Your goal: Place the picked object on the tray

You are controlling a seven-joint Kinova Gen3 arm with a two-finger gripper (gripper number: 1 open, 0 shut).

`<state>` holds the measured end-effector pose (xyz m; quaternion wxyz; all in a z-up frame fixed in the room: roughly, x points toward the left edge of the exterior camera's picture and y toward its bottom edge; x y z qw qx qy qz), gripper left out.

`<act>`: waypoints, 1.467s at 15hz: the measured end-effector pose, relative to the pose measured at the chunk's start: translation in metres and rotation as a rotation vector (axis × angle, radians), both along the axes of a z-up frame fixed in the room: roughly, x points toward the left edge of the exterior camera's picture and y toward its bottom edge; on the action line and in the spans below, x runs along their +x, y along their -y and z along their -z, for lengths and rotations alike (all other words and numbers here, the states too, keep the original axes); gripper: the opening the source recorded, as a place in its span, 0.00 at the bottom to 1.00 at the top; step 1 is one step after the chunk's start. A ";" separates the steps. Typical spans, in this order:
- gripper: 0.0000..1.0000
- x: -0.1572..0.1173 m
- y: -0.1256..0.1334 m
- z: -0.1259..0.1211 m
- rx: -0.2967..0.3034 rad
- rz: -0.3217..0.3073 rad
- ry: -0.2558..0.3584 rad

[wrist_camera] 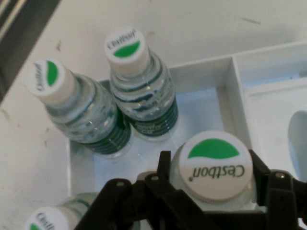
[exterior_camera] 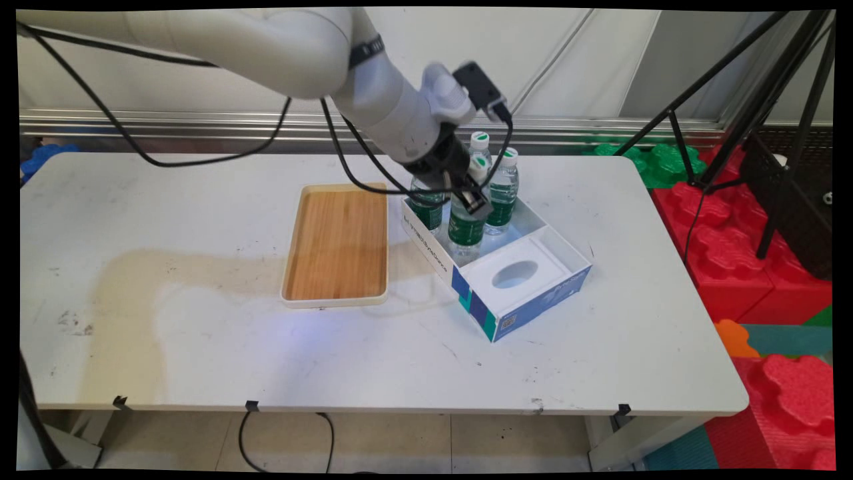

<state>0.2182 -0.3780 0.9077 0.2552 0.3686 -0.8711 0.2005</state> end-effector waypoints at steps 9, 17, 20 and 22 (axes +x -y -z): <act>0.00 0.046 -0.062 -0.080 -0.067 -0.047 0.027; 0.00 0.114 -0.102 -0.091 -0.077 -0.161 0.086; 0.00 0.133 -0.095 -0.089 -0.104 -0.202 0.099; 0.00 0.142 -0.084 -0.085 -0.117 -0.215 0.108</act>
